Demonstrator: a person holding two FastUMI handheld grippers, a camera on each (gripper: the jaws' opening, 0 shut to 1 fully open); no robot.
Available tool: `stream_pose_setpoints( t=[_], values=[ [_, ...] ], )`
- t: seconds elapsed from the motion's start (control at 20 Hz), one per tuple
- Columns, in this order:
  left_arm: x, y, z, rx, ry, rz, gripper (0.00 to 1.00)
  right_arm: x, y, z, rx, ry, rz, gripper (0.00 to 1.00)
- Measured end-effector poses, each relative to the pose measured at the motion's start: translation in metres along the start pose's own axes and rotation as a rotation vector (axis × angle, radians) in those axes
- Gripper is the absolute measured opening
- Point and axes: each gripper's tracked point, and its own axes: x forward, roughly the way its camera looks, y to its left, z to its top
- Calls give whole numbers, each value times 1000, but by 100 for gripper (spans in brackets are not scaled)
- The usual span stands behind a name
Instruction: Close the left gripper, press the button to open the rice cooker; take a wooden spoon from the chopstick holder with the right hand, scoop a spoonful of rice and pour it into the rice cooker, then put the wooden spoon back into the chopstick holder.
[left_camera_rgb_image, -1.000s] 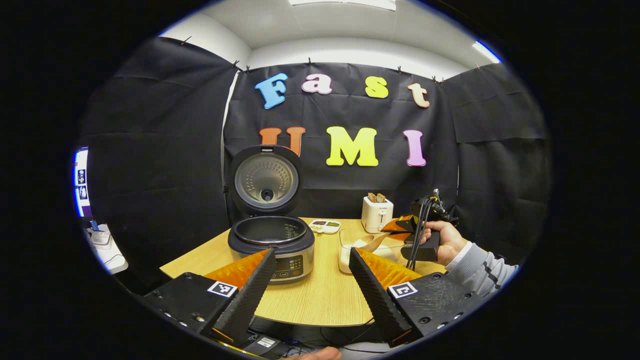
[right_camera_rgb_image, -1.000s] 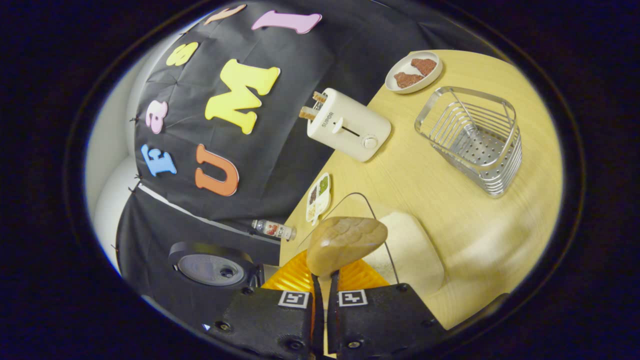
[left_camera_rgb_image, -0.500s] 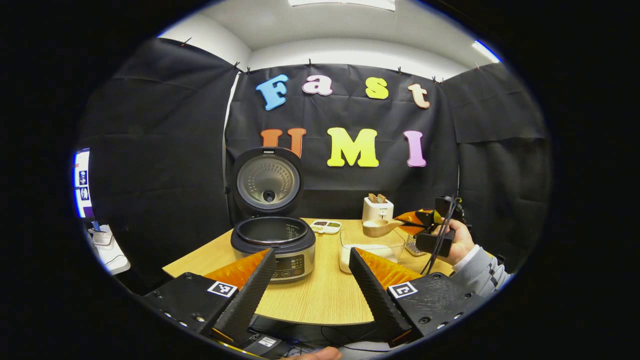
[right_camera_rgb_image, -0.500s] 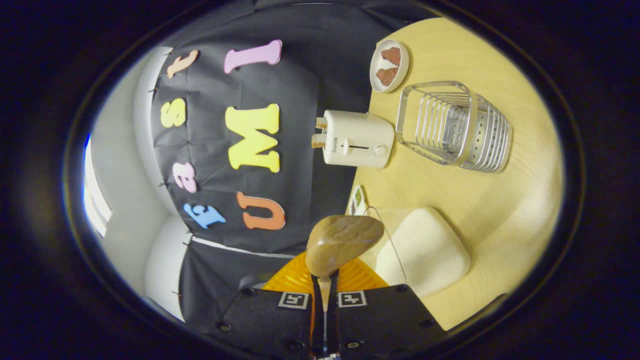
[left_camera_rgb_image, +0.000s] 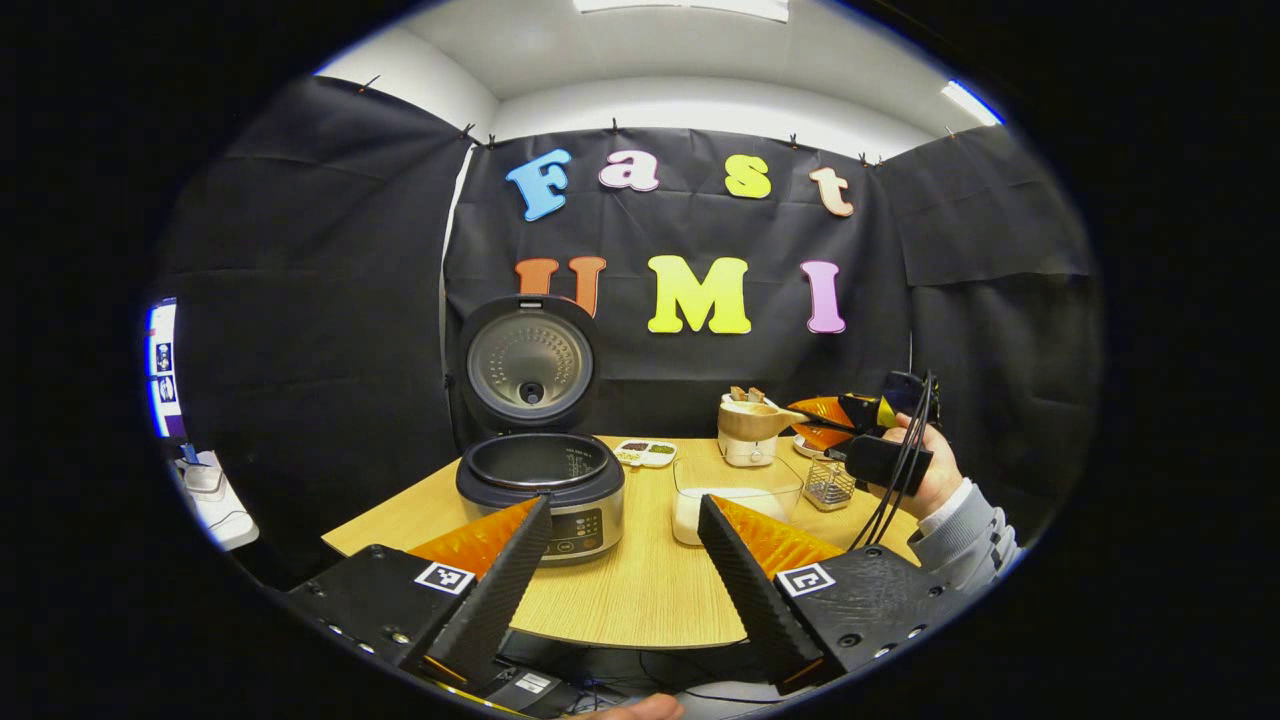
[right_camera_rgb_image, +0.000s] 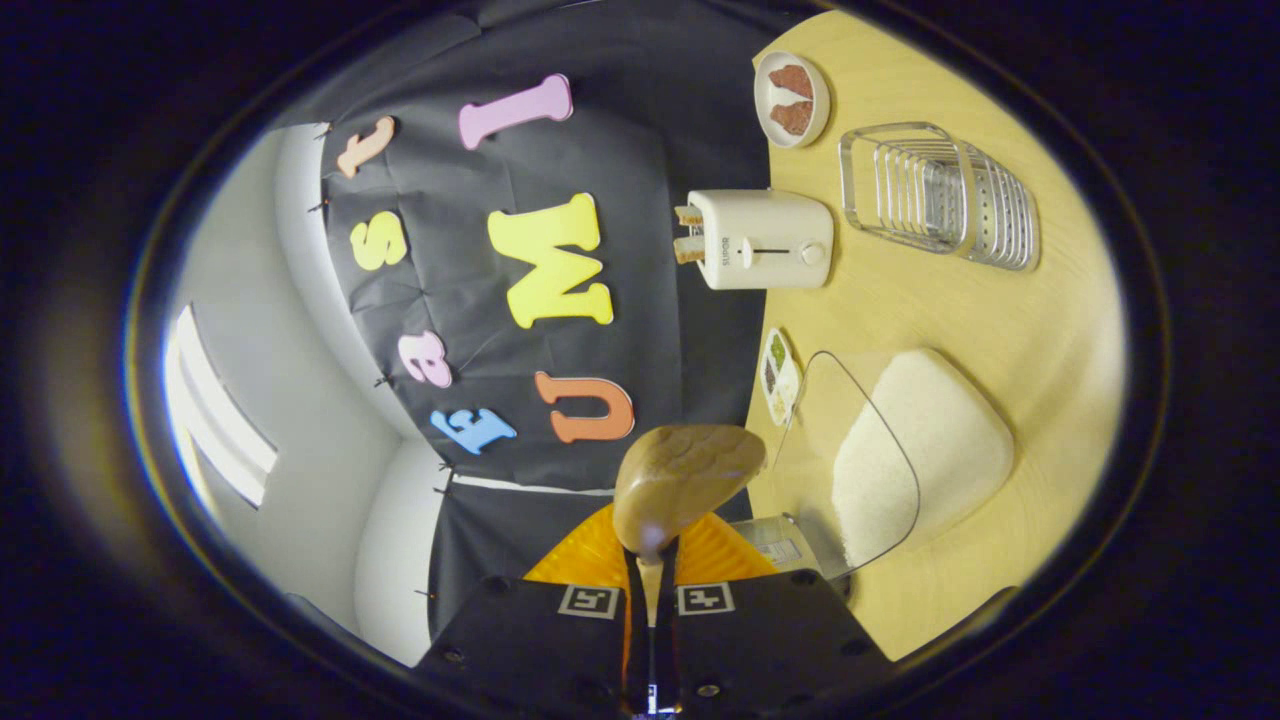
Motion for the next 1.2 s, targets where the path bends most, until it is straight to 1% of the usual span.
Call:
stream_pose_setpoints(
  t=[0.3,0.6,0.7,0.8,0.95,1.2],
  values=[
    [-12,18,4,-7,-16,21,94,18,27,-35,-58,40,3,7],
    [-33,50,8,-35,-39,61,94,55,44,-85,-100,87,-9,8],
    [-38,62,6,-47,-41,78,94,67,46,-103,-123,102,-26,8],
    [-42,74,4,-59,-40,96,95,84,47,-122,-163,123,-49,8],
    [-53,87,1,-70,-39,111,94,109,49,-148,-233,147,-61,7],
    [-61,103,-1,-63,-44,134,95,146,36,-186,-397,163,-126,8]
  ],
)
